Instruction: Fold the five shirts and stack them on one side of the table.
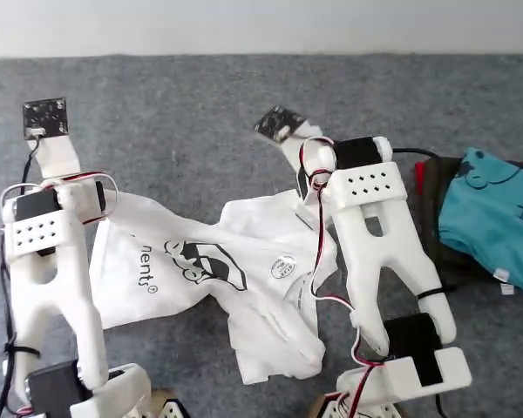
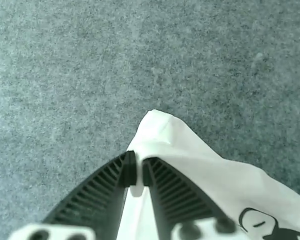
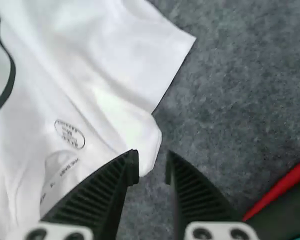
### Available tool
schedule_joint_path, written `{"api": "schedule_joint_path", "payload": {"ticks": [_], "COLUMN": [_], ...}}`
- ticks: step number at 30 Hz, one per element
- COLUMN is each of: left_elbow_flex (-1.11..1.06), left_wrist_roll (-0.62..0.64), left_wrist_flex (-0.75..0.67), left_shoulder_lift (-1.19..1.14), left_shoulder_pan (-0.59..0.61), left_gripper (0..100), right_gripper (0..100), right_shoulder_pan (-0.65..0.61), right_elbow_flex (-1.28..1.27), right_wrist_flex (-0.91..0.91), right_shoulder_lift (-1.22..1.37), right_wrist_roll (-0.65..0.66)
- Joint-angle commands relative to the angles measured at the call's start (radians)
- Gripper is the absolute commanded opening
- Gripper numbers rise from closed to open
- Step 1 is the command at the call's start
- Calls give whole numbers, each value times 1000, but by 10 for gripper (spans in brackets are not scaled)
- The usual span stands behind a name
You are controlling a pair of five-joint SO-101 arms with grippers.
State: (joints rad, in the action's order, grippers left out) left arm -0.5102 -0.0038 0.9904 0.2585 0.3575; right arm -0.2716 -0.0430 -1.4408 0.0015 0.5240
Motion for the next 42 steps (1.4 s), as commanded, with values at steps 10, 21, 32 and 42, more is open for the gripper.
{"api": "schedule_joint_path", "payload": {"ticks": [10,21,32,42], "left_elbow_flex": [7,5,5,5], "left_wrist_roll": [0,0,-32,-32], "left_wrist_flex": [2,3,0,2], "left_shoulder_lift": [12,11,8,6], "left_shoulder_pan": [-3,-3,-3,-3], "left_gripper": [13,13,13,13], "right_gripper": [212,213,212,180], "right_shoulder_pan": [-81,-47,-28,-24], "right_elbow_flex": [631,1436,1491,1470], "right_wrist_flex": [-30,-355,-354,-360], "right_shoulder_lift": [625,1148,1262,1136], "right_wrist_roll": [-310,-351,-361,-359]}}
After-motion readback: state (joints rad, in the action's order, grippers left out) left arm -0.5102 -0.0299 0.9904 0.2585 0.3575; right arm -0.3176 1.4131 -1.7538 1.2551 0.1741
